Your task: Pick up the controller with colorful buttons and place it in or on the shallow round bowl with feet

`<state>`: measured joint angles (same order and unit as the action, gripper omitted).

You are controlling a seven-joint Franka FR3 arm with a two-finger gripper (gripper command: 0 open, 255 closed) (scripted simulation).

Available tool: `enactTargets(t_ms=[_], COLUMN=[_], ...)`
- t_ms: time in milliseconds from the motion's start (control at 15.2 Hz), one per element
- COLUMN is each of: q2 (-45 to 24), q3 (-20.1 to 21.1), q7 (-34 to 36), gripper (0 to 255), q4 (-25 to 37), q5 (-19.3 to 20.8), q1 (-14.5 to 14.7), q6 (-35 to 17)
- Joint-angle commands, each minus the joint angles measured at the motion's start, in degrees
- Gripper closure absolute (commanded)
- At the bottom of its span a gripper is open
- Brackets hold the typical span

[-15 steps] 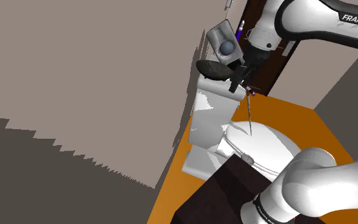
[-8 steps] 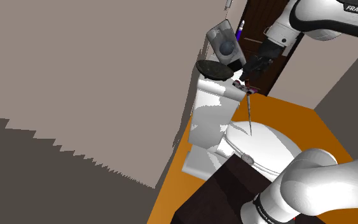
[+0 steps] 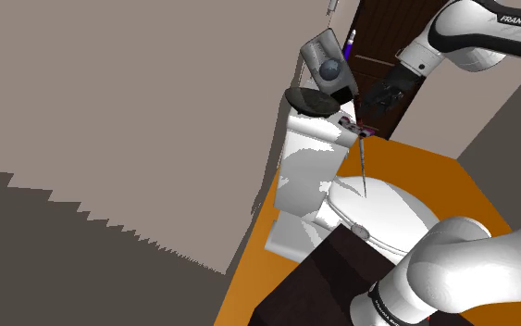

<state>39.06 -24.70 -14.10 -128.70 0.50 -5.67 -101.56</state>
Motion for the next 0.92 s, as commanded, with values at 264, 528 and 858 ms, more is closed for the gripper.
enactTargets(t_ms=[264,528,858], q2=[-0.09,-0.09,-0.09], q3=[-0.13,-0.13,-0.14], q7=[-0.07,-0.07,-0.07], gripper=[0,0,255], q4=[-3.43,-3.43,-3.42], q5=[-0.03,-0.03,-0.03], q1=[0.01,0.01,0.01], q6=[-3.56,-3.56,-3.55])
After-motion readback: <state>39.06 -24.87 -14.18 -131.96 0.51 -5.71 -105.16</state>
